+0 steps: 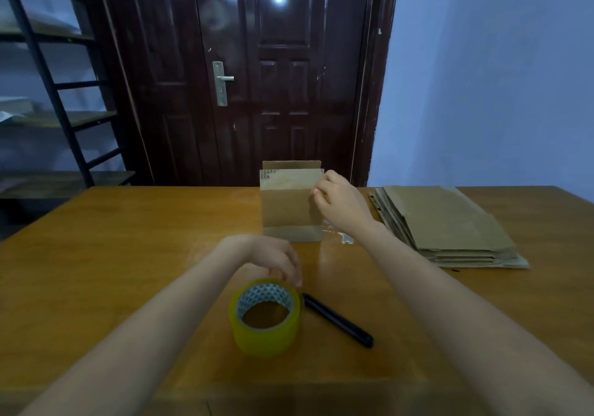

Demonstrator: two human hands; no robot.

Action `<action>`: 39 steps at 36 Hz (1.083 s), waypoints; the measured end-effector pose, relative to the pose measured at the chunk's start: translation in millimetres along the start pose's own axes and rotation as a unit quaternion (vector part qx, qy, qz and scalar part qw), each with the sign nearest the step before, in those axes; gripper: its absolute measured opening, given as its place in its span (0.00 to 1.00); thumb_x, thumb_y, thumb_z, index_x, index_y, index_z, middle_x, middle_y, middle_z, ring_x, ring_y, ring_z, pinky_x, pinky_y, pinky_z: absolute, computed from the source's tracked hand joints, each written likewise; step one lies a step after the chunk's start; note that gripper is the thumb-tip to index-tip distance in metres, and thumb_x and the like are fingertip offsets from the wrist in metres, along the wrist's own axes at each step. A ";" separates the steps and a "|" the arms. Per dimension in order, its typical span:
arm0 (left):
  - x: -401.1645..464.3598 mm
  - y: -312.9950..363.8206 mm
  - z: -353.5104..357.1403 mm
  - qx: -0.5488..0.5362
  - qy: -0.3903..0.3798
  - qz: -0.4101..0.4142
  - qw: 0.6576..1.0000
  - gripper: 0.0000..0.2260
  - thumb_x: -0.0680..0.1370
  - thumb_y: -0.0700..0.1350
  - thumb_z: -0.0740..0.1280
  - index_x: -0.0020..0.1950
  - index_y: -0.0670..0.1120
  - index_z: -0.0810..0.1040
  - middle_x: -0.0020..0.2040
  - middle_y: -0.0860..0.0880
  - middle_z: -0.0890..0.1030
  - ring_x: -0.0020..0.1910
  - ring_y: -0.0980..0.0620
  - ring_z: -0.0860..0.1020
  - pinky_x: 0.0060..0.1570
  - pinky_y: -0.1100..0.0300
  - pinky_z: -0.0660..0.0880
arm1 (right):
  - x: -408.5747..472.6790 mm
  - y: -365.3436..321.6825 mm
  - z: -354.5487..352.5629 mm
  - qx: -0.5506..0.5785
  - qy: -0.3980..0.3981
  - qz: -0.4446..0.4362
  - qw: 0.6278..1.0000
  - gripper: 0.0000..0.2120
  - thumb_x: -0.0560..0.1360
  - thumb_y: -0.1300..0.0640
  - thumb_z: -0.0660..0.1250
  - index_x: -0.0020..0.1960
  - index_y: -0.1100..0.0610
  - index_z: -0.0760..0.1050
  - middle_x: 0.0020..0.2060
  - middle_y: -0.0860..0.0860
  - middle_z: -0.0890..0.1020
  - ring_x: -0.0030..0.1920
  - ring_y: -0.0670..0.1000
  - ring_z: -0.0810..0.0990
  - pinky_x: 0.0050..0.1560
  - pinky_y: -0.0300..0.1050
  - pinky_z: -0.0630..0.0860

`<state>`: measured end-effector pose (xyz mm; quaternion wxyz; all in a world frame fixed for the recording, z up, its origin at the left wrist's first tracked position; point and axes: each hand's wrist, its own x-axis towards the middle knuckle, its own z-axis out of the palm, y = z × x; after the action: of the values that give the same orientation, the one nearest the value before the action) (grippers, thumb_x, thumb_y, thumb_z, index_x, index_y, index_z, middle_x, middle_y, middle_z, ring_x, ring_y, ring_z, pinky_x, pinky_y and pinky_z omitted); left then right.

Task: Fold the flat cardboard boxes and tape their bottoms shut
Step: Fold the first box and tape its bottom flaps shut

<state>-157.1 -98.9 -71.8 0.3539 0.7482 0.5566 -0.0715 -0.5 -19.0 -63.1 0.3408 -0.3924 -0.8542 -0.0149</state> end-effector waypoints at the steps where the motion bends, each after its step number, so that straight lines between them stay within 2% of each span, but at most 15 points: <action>1: 1.0 0.1 1.9 0.006 0.000 0.004 1.000 0.13 0.77 0.51 0.66 0.57 0.47 0.81 0.53 0.54 0.80 0.52 0.54 0.76 0.48 0.61 0.73 | 0.2 -0.7 1.3 0.002 -0.005 0.002 1.000 0.14 0.81 0.56 0.55 0.51 0.60 0.78 0.48 0.51 0.74 0.46 0.49 0.73 0.41 0.43 0.69; 5: 2.6 2.1 6.3 0.029 0.001 0.023 0.999 0.09 0.77 0.47 0.65 0.52 0.48 0.83 0.44 0.59 0.80 0.48 0.53 0.77 0.56 0.52 0.74 | 1.0 -1.5 3.9 0.010 -0.019 0.012 1.000 0.14 0.81 0.55 0.55 0.52 0.60 0.78 0.47 0.50 0.73 0.44 0.47 0.71 0.39 0.40 0.65; 8: 2.7 4.4 7.2 0.044 0.013 0.047 0.998 0.08 0.77 0.46 0.65 0.50 0.46 0.83 0.45 0.54 0.82 0.46 0.51 0.77 0.54 0.50 0.74 | 0.8 -1.4 4.6 0.020 -0.025 0.020 0.999 0.14 0.81 0.55 0.55 0.52 0.60 0.78 0.46 0.49 0.73 0.42 0.46 0.71 0.37 0.40 0.66; 10: 3.8 3.9 8.1 0.052 0.028 0.061 0.996 0.07 0.77 0.45 0.65 0.49 0.46 0.83 0.44 0.51 0.81 0.42 0.53 0.76 0.48 0.54 0.75 | -0.1 -1.1 4.6 0.025 -0.029 0.024 0.999 0.14 0.81 0.55 0.55 0.52 0.59 0.78 0.47 0.50 0.73 0.42 0.47 0.72 0.37 0.39 0.67; 14: 6.4 -1.5 12.1 0.044 0.080 0.078 0.993 0.09 0.80 0.43 0.62 0.49 0.44 0.82 0.39 0.55 0.80 0.30 0.64 0.73 0.35 0.70 0.70 | -3.9 -0.8 4.4 0.041 -0.036 0.032 0.998 0.14 0.81 0.55 0.54 0.52 0.59 0.78 0.48 0.51 0.75 0.43 0.47 0.74 0.38 0.40 0.70; 16: 7.1 -5.3 15.0 0.043 0.097 0.081 0.991 0.10 0.80 0.43 0.61 0.48 0.42 0.81 0.39 0.52 0.79 0.27 0.63 0.71 0.32 0.70 0.69 | -6.8 -0.8 4.6 0.049 -0.043 0.035 0.997 0.14 0.81 0.56 0.54 0.52 0.59 0.78 0.48 0.51 0.75 0.43 0.48 0.74 0.40 0.42 0.72; 20: 6.4 -9.6 20.4 0.022 0.120 0.082 0.989 0.10 0.80 0.42 0.61 0.46 0.39 0.80 0.37 0.56 0.78 0.28 0.60 0.70 0.32 0.67 0.68 | -11.5 0.4 6.7 0.065 -0.057 0.041 0.995 0.14 0.81 0.57 0.54 0.52 0.60 0.78 0.49 0.51 0.75 0.46 0.49 0.75 0.44 0.42 0.73; 24: 3.7 -12.7 25.4 -0.005 0.145 0.080 0.986 0.10 0.79 0.41 0.62 0.44 0.36 0.79 0.36 0.47 0.76 0.30 0.54 0.68 0.33 0.62 0.67 | -14.7 2.1 9.6 0.080 -0.062 0.055 0.993 0.14 0.81 0.57 0.55 0.53 0.60 0.78 0.49 0.51 0.76 0.48 0.48 0.75 0.47 0.41 0.74; 29: 1.7 -10.5 29.4 -0.029 0.179 0.067 0.981 0.08 0.75 0.39 0.66 0.35 0.43 0.76 0.28 0.52 0.72 0.24 0.60 0.66 0.30 0.64 0.66 | -16.4 3.3 13.6 0.100 -0.058 0.068 0.991 0.13 0.81 0.57 0.56 0.53 0.59 0.78 0.49 0.51 0.76 0.48 0.47 0.75 0.46 0.39 0.73; 31: 4.0 -10.2 32.9 -0.034 0.198 0.048 0.978 0.07 0.74 0.39 0.67 0.36 0.41 0.76 0.28 0.51 0.72 0.24 0.60 0.67 0.29 0.65 0.66 | -17.1 3.2 15.6 0.107 -0.060 0.075 0.990 0.13 0.81 0.57 0.56 0.52 0.59 0.78 0.50 0.51 0.76 0.48 0.47 0.75 0.48 0.40 0.74; 35: 15.7 -14.2 41.7 -0.039 0.262 0.004 0.964 0.16 0.72 0.44 0.70 0.29 0.44 0.68 0.26 0.47 0.67 0.24 0.51 0.64 0.28 0.57 0.62 | -18.0 2.5 19.2 0.124 -0.066 0.086 0.986 0.13 0.81 0.57 0.56 0.51 0.60 0.79 0.50 0.52 0.76 0.49 0.48 0.75 0.51 0.44 0.75; 37: 18.6 -15.4 46.3 -0.029 0.300 -0.009 0.954 0.18 0.73 0.46 0.70 0.27 0.45 0.66 0.25 0.46 0.67 0.23 0.51 0.63 0.26 0.58 0.61 | -17.4 2.6 20.7 0.133 -0.070 0.096 0.984 0.13 0.81 0.57 0.56 0.51 0.58 0.78 0.50 0.51 0.76 0.49 0.47 0.74 0.50 0.43 0.74; 39: 17.7 -17.0 49.8 -0.038 0.329 -0.002 0.944 0.17 0.74 0.45 0.69 0.29 0.44 0.68 0.27 0.45 0.71 0.24 0.51 0.64 0.25 0.61 0.62 | -16.9 3.1 20.8 0.141 -0.071 0.102 0.982 0.13 0.81 0.57 0.56 0.51 0.58 0.78 0.50 0.51 0.77 0.49 0.46 0.74 0.50 0.41 0.73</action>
<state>-151.2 -113.2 -125.1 0.1791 0.7147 0.6461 0.1991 -2.5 -21.9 -89.9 0.3307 -0.4257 -0.8253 0.1683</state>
